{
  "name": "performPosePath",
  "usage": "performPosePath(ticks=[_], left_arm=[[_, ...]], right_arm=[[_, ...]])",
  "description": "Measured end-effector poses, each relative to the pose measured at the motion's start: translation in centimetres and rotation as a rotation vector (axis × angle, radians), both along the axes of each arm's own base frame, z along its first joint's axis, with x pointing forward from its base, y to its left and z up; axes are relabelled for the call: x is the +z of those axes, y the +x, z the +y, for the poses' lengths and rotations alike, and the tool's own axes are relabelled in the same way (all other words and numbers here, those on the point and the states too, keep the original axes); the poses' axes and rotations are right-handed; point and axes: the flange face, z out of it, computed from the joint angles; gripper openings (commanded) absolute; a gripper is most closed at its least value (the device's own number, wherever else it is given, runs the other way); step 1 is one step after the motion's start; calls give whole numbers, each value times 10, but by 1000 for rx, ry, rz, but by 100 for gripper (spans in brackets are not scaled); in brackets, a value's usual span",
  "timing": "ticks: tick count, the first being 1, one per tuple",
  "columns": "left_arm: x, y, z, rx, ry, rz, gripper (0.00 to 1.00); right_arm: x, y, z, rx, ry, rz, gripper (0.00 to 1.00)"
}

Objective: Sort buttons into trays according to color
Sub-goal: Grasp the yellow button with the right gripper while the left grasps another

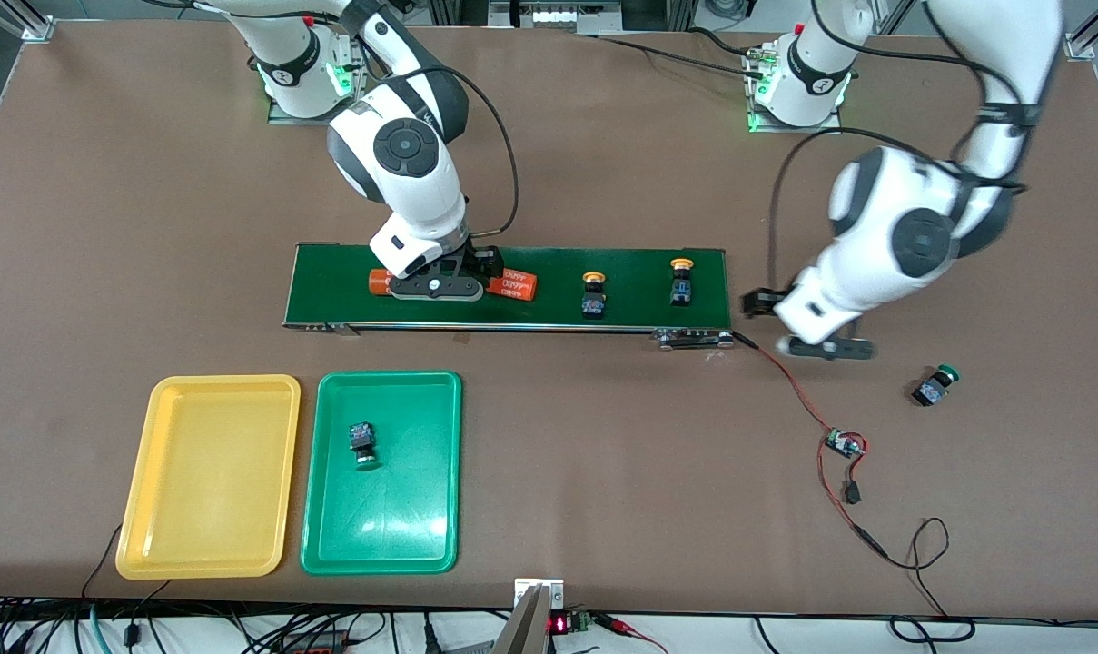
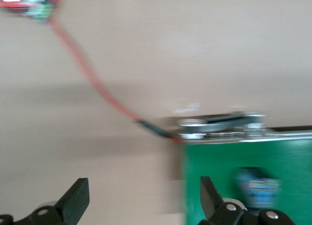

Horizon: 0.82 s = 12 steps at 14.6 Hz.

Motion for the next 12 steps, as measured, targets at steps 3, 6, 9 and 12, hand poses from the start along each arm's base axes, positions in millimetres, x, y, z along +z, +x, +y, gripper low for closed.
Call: performPosePath(ticks=[3, 6, 9, 12], left_arm=[[-33, 15, 134, -129, 75, -61, 100], [-70, 22, 215, -316, 87, -152, 100], [-75, 34, 219, -505, 79, -172, 100], [-77, 51, 227, -667, 69, -191, 100]], right_arm=[[0, 0, 0, 0, 0, 0, 100], [1, 1, 0, -2, 1, -1, 100], [7, 1, 6, -25, 15, -10, 100], [4, -12, 53, -53, 49, -4, 100]])
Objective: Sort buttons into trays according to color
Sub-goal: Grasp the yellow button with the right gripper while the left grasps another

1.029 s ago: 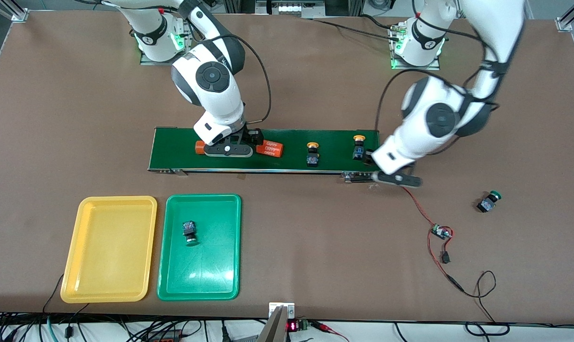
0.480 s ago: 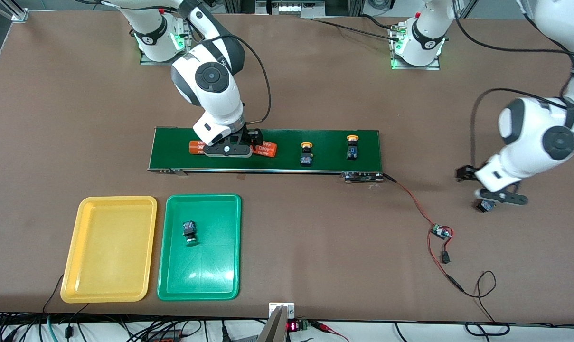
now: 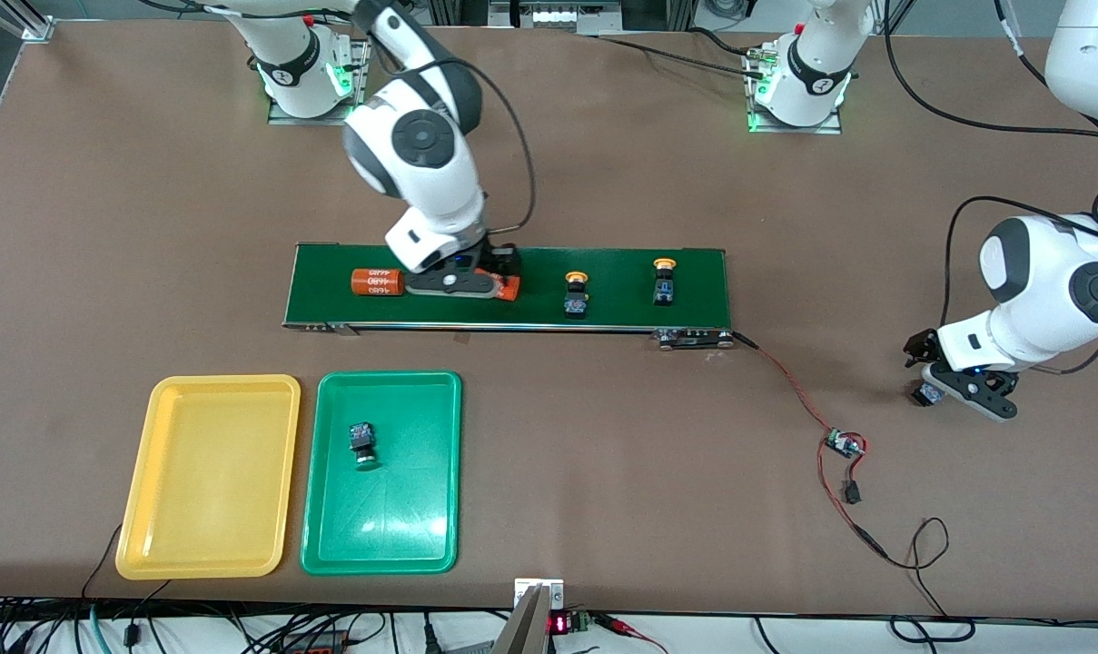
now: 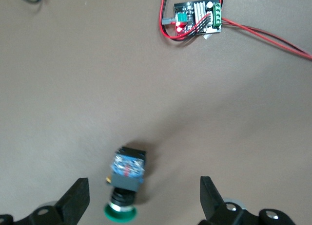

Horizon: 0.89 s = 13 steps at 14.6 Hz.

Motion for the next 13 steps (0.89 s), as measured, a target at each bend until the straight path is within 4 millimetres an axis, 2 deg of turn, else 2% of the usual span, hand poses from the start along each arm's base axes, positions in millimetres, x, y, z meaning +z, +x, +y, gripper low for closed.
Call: performPosePath(ticks=[2, 4, 6, 9, 13], left_arm=[[-8, 8, 12, -46, -5, -2, 100], [-19, 15, 26, -58, -13, -3, 100], [-28, 18, 37, -50, -20, -2, 100], [-37, 18, 49, -44, -25, -19, 100], [-40, 20, 45, -54, -34, -19, 100]], right_arm=[[-15, -14, 36, -6, 16, 21, 100], [-28, -16, 52, -10, 24, 38, 100], [-34, -9, 53, -18, 26, 41, 100], [-33, -2, 50, -30, 28, 35, 100], [-32, -1, 50, -30, 29, 33, 100]])
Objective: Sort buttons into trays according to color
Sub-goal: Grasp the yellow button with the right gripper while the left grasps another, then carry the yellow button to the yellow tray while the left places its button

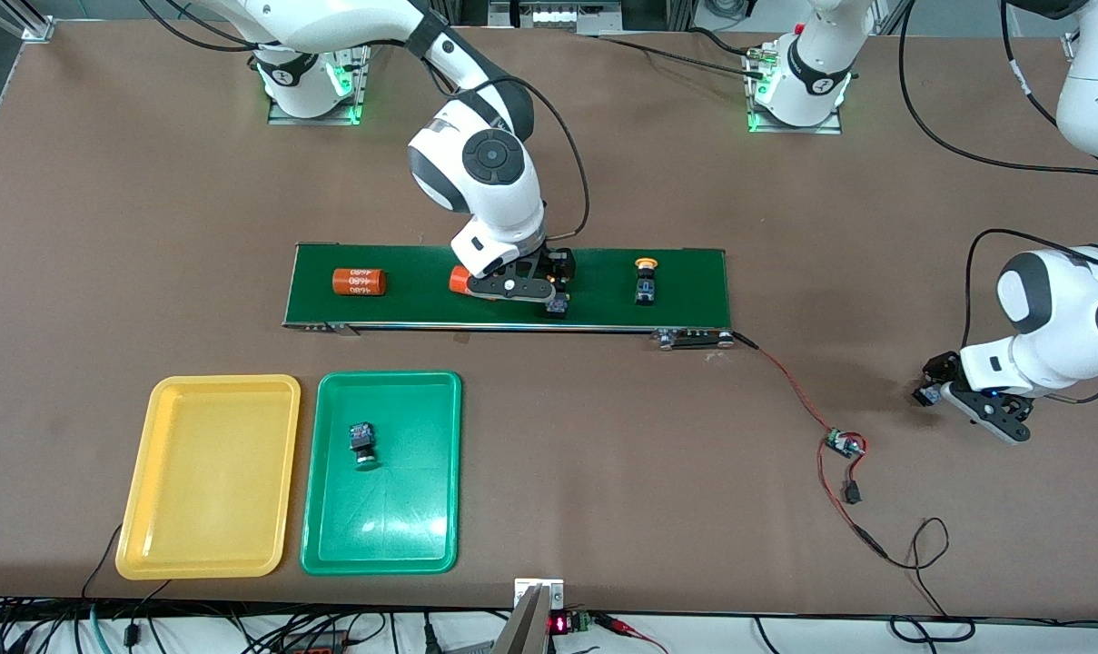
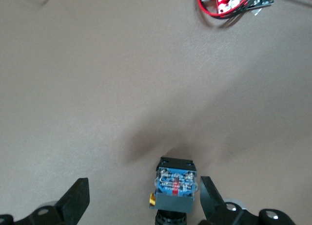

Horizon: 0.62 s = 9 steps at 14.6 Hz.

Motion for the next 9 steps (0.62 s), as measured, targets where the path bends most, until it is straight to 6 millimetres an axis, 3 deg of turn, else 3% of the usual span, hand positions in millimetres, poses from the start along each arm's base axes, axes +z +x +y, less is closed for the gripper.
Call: performPosePath(ticks=[4, 7, 8, 9], left_arm=[[-12, -2, -3, -6, -11, 18, 100], [-25, -5, -3, -9, -22, 34, 100], [-29, -7, -1, 0, -30, 38, 97], [-33, -8, 1, 11, -40, 42, 79]], right_arm=[[-3, 0, 0, 0, -3, 4, 100], [-16, -1, -1, 0, -11, 22, 100], [-22, -1, -1, -1, -14, 29, 100], [-28, -1, -1, -1, -17, 37, 100]])
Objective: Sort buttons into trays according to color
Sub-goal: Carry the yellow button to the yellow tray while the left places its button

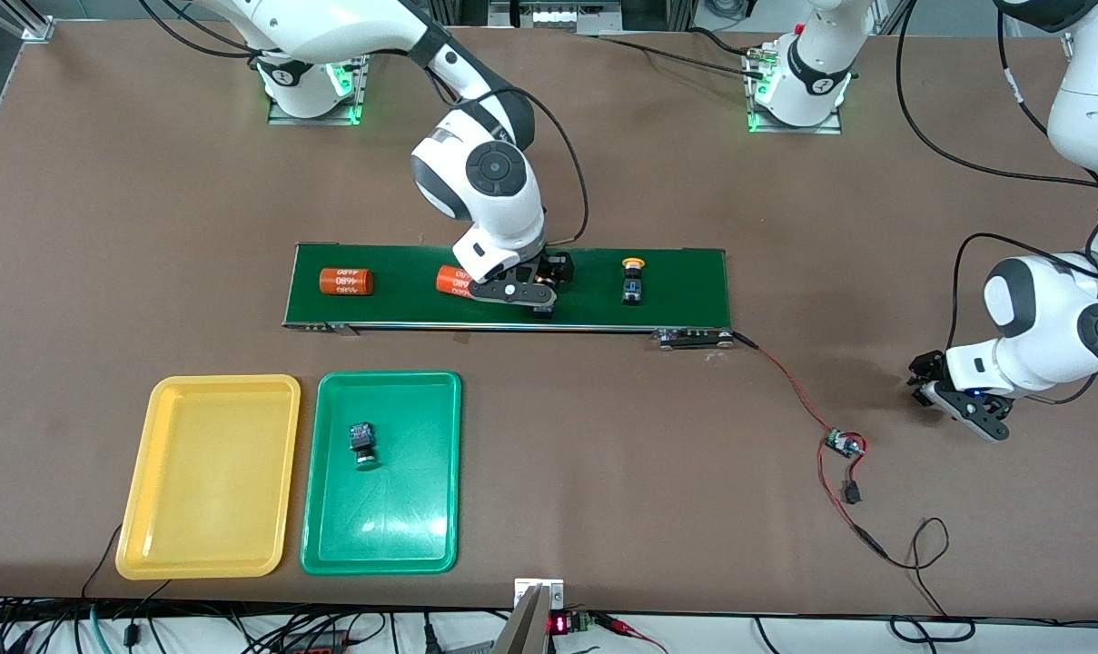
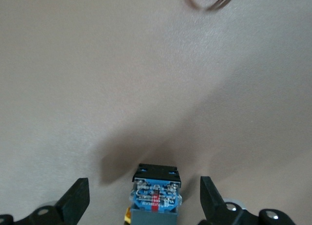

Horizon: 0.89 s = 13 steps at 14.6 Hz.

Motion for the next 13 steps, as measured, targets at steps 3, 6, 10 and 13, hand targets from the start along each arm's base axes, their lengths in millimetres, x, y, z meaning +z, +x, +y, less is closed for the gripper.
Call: performPosePath(ticks=[3, 6, 10, 13], left_arm=[[-3, -2, 5, -12, -4, 1, 12], [1, 0, 3, -25, -5, -1, 0], [42, 9, -22, -61, -12, 40, 0], [99, 11, -87, -11, -5, 115, 0]], right_arm=[[-16, 4, 1, 0, -5, 14, 100], [-25, 7, 2, 9, -13, 12, 66], [-21, 12, 2, 51, -12, -6, 4], [-13, 20, 0, 44, -4, -20, 0]])
